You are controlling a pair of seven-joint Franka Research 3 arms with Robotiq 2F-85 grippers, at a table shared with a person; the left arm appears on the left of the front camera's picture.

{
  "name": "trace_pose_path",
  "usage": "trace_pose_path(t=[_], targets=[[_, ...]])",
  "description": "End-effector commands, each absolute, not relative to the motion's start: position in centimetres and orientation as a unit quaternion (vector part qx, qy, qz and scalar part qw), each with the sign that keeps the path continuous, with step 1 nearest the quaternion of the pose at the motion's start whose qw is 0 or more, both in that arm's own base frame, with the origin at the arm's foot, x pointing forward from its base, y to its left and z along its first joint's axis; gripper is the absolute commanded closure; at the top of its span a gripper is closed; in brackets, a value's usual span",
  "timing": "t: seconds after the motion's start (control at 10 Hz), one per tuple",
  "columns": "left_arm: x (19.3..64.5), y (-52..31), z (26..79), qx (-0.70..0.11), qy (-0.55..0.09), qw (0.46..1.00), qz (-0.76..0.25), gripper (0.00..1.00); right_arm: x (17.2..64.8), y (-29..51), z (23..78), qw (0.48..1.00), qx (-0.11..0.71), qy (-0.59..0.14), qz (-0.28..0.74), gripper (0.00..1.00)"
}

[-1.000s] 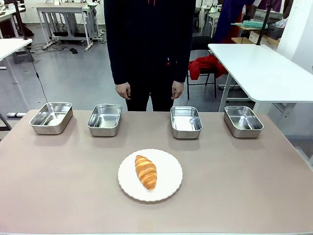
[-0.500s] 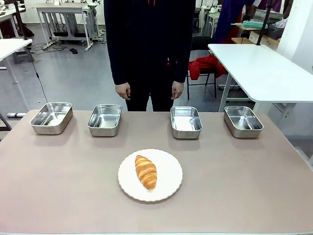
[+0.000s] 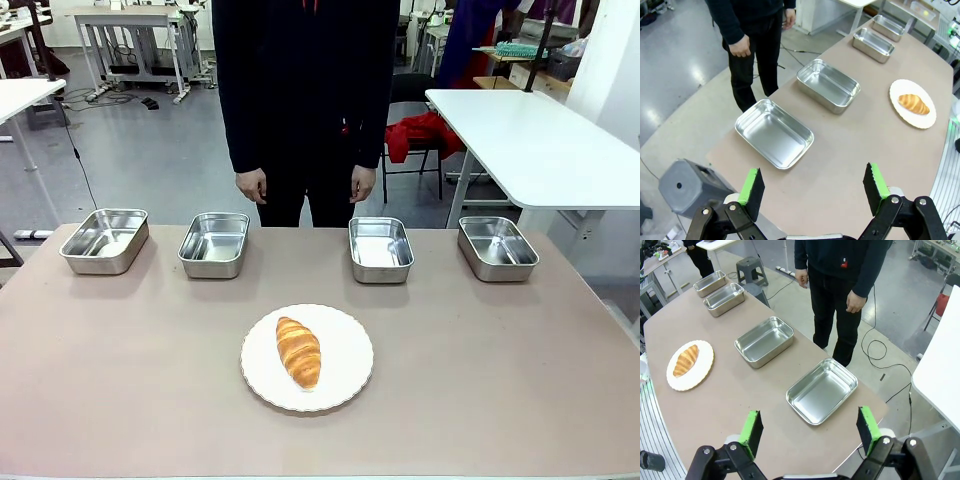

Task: Place the bread in the container.
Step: Place the Butter Roll into the Airtight Container indicated by the human.

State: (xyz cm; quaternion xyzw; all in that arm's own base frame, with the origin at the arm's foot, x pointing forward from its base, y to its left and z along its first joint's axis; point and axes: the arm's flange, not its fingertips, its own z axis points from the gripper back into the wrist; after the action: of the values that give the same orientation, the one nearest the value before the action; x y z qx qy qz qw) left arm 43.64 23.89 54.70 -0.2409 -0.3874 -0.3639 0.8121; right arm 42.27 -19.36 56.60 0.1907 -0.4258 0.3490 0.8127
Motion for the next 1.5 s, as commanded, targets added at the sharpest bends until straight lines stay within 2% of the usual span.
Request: trace_pose_path(t=[0.0,1.4], targets=[[43.5,23.96,54.78,-0.24,-0.389,0.811,-0.366,0.0,42.25,-19.35,56.67,0.812,0.19,-0.427,0.349,0.02],[43.5,23.96,54.78,-0.24,-0.389,0.811,-0.366,0.0,42.25,-19.35,56.67,0.812,0.19,-0.427,0.349,0.02]])
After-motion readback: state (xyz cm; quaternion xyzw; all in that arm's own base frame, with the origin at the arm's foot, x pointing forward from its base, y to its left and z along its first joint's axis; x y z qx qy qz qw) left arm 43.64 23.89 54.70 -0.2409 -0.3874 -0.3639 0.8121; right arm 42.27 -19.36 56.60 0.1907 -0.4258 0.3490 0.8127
